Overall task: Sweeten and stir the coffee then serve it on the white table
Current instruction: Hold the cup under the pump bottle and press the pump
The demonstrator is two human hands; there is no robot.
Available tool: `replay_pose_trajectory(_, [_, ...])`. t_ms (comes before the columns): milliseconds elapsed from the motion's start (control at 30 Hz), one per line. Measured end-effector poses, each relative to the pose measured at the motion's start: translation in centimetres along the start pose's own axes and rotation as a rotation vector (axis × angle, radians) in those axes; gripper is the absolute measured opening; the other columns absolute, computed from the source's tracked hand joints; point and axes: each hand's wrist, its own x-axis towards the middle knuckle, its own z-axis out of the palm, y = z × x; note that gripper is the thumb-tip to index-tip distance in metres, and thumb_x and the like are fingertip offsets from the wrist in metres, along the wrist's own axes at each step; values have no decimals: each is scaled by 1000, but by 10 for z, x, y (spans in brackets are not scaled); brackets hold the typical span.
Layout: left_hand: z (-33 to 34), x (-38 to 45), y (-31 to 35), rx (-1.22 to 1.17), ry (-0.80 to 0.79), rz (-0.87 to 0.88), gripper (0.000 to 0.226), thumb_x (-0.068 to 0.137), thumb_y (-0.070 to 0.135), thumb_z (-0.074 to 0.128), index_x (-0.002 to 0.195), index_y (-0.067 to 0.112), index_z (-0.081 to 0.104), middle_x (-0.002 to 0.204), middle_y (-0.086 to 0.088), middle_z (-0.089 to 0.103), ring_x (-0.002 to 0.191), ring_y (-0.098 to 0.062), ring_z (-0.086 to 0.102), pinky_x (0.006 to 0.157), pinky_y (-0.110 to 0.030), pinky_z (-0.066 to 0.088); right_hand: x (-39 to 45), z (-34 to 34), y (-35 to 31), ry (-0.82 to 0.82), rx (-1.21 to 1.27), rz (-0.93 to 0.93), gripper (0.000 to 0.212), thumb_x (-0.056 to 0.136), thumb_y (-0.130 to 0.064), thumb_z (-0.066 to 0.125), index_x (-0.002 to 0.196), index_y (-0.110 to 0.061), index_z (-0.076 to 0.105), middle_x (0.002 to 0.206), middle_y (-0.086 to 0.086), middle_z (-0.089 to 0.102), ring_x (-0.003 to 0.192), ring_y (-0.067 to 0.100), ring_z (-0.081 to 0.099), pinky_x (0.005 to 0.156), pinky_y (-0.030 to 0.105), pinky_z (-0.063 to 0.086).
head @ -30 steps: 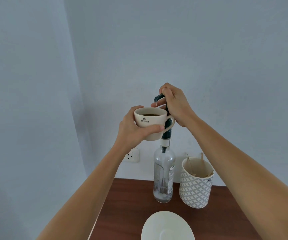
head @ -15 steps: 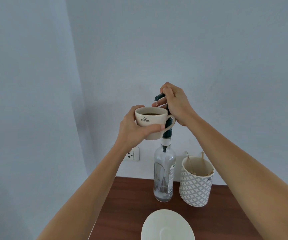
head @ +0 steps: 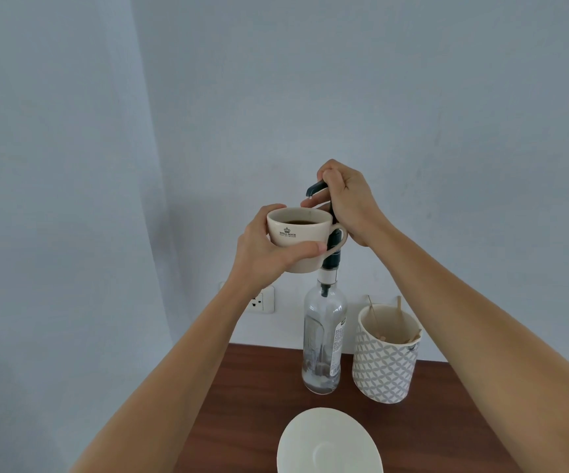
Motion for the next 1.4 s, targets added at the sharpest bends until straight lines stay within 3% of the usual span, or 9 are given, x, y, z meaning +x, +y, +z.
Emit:
replay_pose_trajectory(300, [0, -1, -1, -1, -3, -4, 87, 37, 55, 86, 118, 37, 59, 108, 15, 69, 99, -5, 66, 77, -26, 58, -1, 0, 0, 10, 4, 2, 23, 93, -11, 33, 77, -13, 49, 68, 3, 66, 69, 25, 73, 57, 33, 50])
replay_pose_trajectory(467, [1, 0, -1, -1, 1, -1, 79, 48, 43, 91, 120, 33, 60, 109, 13, 69, 98, -4, 65, 76, -24, 55, -1, 1, 0, 9, -2, 5, 23, 93, -12, 34, 76, -14, 50, 68, 2, 67, 71, 29, 73, 58, 34, 50])
replay_pose_trajectory(733, [1, 0, -2, -6, -6, 0, 87, 37, 55, 86, 118, 36, 59, 109, 15, 69, 99, -4, 66, 75, -25, 57, -1, 1, 0, 15, -21, 5, 22, 93, -13, 34, 79, -12, 51, 67, 2, 67, 68, 25, 73, 58, 33, 51])
replay_pose_trajectory(833, [0, 0, -3, -6, -5, -1, 89, 38, 54, 88, 120, 33, 60, 111, 13, 70, 102, -9, 67, 77, -26, 57, 0, 1, 1, 14, -26, 4, 21, 93, -12, 34, 81, -10, 51, 68, 3, 67, 67, 24, 72, 58, 34, 51])
replay_pose_trajectory(1033, [1, -1, -2, -7, -11, -3, 86, 40, 52, 89, 119, 33, 60, 109, 14, 70, 98, -5, 66, 72, -21, 53, 0, 1, 2, 16, -32, 3, 20, 93, -13, 35, 82, -9, 51, 65, 2, 67, 63, 21, 72, 53, 26, 48])
replay_pose_trajectory(1167, [1, -2, -2, -10, -13, 0, 87, 38, 54, 87, 118, 33, 61, 107, 14, 70, 97, -4, 66, 71, -20, 52, 0, 2, 4, 9, -36, 7, 21, 92, -13, 34, 85, -4, 52, 66, 3, 69, 60, 19, 71, 56, 29, 48])
replay_pose_trajectory(1400, [1, -1, -3, 0, -7, -4, 91, 37, 56, 86, 121, 32, 61, 110, 12, 70, 103, -10, 68, 77, -26, 57, -1, 1, 3, 10, -42, 14, 21, 92, -12, 34, 85, -7, 54, 65, 5, 68, 62, 18, 72, 56, 28, 51])
